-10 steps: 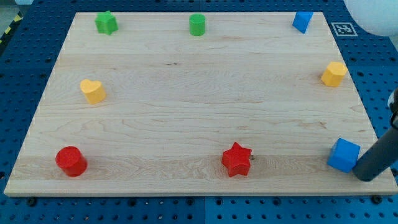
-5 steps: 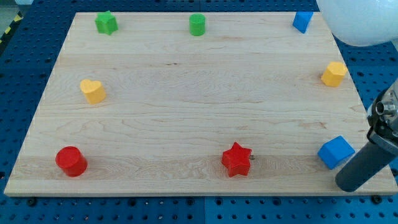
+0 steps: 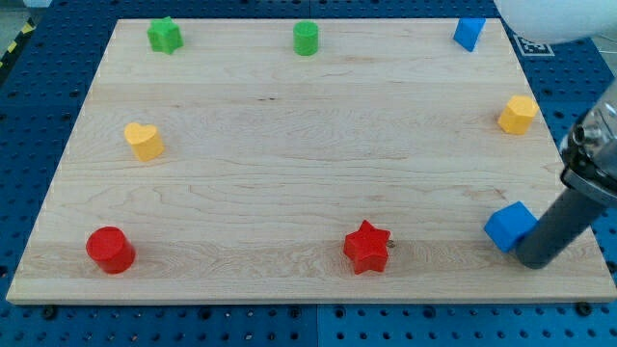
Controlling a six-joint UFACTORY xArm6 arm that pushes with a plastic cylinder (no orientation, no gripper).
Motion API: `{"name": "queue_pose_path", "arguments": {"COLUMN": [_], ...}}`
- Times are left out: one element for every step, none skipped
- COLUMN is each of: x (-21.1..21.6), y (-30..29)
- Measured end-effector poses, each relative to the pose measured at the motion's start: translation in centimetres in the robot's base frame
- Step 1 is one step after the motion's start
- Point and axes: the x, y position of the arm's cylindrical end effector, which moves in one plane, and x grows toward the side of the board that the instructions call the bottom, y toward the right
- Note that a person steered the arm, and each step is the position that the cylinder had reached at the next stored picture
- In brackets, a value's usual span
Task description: Move the blue cube towards center of the board
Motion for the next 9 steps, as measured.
{"name": "queue_pose_path", "arguments": {"x": [-0.6, 0.1, 3.3, 0.9, 0.4, -1.5, -3.1, -2.5, -2.9], "y": [-0.1, -0.1, -0.1, 0.8, 0.5, -2.1, -2.2, -1.1, -0.1]}}
